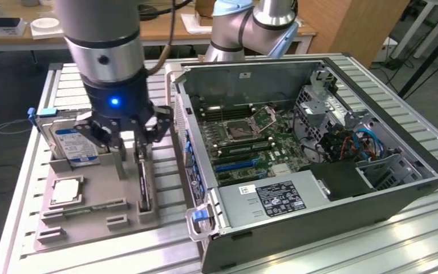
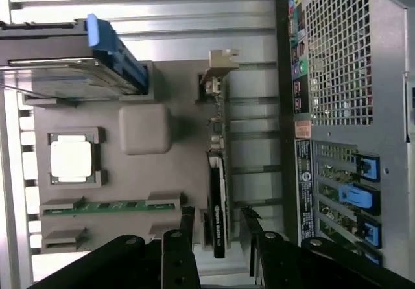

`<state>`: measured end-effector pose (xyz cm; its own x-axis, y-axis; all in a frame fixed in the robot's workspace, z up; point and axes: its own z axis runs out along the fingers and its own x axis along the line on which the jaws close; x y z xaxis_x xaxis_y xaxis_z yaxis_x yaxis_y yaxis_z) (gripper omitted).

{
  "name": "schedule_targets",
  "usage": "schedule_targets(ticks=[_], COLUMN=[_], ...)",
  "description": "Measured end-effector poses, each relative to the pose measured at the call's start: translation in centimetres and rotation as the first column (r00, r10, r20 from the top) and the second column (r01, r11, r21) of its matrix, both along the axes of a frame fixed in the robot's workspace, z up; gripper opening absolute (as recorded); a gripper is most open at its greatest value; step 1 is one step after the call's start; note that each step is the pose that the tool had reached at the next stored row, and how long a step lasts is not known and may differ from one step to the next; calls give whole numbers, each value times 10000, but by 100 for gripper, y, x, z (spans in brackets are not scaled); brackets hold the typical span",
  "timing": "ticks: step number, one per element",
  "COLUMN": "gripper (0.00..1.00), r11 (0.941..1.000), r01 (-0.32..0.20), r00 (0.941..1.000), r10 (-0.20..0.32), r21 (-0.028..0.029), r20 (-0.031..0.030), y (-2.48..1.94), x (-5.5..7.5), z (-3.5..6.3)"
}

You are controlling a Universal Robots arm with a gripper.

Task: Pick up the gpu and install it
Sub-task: 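Pick up the gpu and move the gpu toward the slot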

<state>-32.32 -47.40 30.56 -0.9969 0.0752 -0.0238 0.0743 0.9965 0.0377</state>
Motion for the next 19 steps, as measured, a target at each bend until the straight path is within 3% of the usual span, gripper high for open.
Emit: schedule_targets(ticks=[3, 10, 19], gripper=[42, 42, 42], r11=[10000, 10000, 10000], r01=[0, -2, -1], r00=[10000, 10000, 10000], r10=[0, 2, 1], r21=[2, 0, -3], r20=[1, 0, 0], y=[-17, -108, -135], x=[99, 107, 55], z=[-57, -183, -346])
